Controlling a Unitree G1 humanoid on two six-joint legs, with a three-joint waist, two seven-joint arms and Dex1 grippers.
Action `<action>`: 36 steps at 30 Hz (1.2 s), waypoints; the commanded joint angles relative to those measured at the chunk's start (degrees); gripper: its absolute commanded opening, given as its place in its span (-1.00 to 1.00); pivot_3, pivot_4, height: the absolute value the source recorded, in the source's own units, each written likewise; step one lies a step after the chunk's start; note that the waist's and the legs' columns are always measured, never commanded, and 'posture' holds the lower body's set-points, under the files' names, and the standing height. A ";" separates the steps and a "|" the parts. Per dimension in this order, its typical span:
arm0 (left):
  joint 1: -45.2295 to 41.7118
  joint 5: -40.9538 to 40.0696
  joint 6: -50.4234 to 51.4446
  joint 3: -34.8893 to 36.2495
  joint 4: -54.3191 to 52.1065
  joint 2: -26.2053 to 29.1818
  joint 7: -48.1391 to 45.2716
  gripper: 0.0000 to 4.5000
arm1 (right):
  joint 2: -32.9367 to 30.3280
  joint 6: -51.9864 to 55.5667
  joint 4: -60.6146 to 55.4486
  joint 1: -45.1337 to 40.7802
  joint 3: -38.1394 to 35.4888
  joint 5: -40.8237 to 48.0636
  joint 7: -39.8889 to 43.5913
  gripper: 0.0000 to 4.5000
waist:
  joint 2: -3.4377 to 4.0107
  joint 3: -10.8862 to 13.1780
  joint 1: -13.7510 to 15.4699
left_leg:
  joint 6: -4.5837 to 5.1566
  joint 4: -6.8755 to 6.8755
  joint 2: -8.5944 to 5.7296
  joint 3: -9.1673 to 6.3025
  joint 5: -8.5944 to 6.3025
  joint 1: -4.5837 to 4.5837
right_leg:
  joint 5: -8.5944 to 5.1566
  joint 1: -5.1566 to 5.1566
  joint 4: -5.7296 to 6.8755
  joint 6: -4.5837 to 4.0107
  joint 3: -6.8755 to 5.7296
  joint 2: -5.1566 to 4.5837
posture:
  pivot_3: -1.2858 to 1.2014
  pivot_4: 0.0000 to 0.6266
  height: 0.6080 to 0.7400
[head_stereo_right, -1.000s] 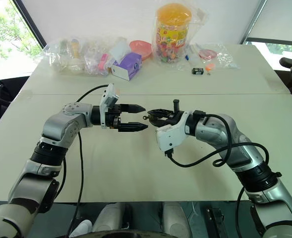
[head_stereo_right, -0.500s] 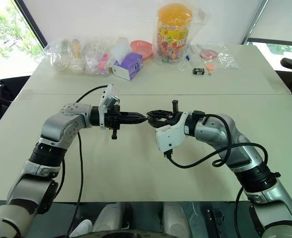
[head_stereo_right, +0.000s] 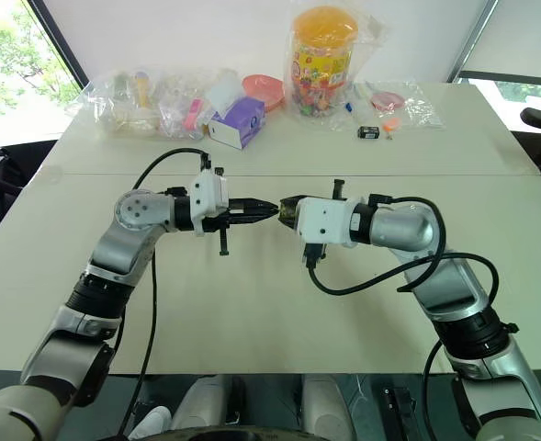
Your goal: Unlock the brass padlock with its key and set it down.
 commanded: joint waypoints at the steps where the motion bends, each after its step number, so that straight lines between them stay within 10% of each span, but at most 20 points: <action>1: -0.51 -0.52 -0.89 -0.56 0.53 -1.80 1.22 -0.95 | 0.88 1.46 -5.46 -2.53 -0.11 4.14 0.93 -0.68 | 0.00 0.00 0.00 | 0.00 0.00 0.00 0.00 0.00 -0.01 | 0.00 0.00 0.00 0.00 0.00 0.01 | 0.03 -0.52 1.00; 11: -3.43 -34.21 62.59 8.12 -8.64 2.52 -0.76 -0.95 | -0.31 -17.28 0.01 -5.75 2.51 -7.77 -3.85 -0.68 | 0.00 0.01 -0.53 | 0.02 0.00 0.03 -0.06 -0.01 0.00 | 0.00 -0.02 0.06 0.01 0.00 0.18 | 0.03 -0.52 1.00; 13: -4.63 -38.61 69.47 10.69 -7.93 2.62 -0.01 -0.70 | -0.14 -19.85 1.00 -6.18 2.60 -8.98 -4.74 -0.68 | 0.00 0.01 -0.42 | 0.00 0.00 0.04 -0.09 0.00 0.00 | 0.00 -0.02 0.07 0.01 -0.01 0.19 | 0.03 -0.52 1.00; 21: -4.60 -38.69 72.27 10.69 -9.36 2.47 1.87 0.95 | 0.01 -21.28 1.57 -6.29 2.70 -9.36 -5.07 -0.68 | -0.02 0.01 -0.16 | -0.06 0.04 -0.05 -0.09 0.04 -0.03 | 0.00 -0.01 0.05 0.01 0.00 0.06 | 0.03 -0.52 1.00; 36: -7.51 -38.65 71.00 13.33 -5.00 0.81 4.86 0.98 | -0.15 -21.33 0.90 -5.23 3.01 -9.68 -4.78 -0.68 | -0.01 0.01 -0.18 | -0.06 0.03 -0.03 -0.10 0.04 -0.02 | 0.00 -0.01 0.06 0.01 0.00 0.07 | 0.03 -0.52 1.00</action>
